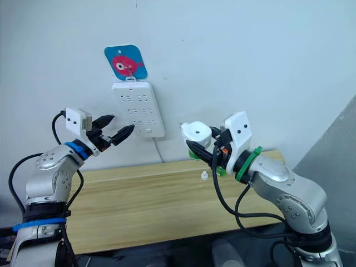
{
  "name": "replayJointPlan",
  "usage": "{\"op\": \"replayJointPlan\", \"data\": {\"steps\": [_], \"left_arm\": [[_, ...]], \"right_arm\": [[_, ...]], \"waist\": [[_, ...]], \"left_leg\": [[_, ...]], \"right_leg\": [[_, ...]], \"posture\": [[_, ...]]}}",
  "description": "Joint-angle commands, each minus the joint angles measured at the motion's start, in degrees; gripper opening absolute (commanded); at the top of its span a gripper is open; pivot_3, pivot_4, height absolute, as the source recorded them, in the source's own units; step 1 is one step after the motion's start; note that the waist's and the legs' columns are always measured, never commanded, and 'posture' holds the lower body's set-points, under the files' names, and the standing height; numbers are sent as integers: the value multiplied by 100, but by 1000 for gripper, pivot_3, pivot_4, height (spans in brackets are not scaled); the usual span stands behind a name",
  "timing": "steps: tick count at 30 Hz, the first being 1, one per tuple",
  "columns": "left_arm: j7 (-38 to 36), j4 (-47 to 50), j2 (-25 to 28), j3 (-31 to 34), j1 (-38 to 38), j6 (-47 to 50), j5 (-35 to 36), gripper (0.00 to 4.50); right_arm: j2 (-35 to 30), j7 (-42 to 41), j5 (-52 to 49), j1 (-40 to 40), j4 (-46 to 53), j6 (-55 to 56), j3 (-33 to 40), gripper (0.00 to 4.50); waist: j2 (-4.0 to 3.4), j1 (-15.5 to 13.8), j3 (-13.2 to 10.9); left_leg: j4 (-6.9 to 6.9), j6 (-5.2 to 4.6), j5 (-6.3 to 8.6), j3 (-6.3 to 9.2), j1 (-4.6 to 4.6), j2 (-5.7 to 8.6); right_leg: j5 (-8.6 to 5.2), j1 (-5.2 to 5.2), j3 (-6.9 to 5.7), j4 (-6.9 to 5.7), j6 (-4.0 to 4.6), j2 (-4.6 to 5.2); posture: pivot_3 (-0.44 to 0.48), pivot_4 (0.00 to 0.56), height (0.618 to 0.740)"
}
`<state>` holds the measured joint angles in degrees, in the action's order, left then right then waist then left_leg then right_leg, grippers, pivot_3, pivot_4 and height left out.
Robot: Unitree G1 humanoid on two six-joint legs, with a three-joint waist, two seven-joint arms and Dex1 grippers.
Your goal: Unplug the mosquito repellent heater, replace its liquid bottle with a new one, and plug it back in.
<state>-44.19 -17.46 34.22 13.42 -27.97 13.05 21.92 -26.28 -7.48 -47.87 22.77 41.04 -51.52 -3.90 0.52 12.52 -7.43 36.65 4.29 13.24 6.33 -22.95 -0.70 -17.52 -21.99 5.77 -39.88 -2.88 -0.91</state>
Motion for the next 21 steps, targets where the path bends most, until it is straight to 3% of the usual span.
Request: {"op": "replayJointPlan", "data": {"steps": [1, 11, 21], "left_arm": [[-371, -142, 174, -157, -314, -80, -72, 4500], [-1204, -707, 284, -529, -977, 27, -203, 4500], [-1672, -274, 342, -700, -1011, 702, -38, 4500]], "right_arm": [[42, -53, 76, 5, 283, 122, 46, 2979], [77, -116, 173, -87, 355, 102, 42, 2979], [79, -221, 257, -167, 403, 114, -5, 2979]], "waist": [[0, -13, 0], [3, -77, -1], [4, 26, -1]], "left_leg": [[1, 0, 0, 2, 0, 0], [4, 1, -1, 5, 0, 3], [-1, 0, 0, 4, -2, -1]], "right_leg": [[0, 0, -2, -2, 0, 0], [0, 2, -5, -4, -1, 1], [0, -4, -3, -5, -1, 0]], "posture": [[-236, 89, 740], [-248, 84, 740], [-254, 79, 740]]}}
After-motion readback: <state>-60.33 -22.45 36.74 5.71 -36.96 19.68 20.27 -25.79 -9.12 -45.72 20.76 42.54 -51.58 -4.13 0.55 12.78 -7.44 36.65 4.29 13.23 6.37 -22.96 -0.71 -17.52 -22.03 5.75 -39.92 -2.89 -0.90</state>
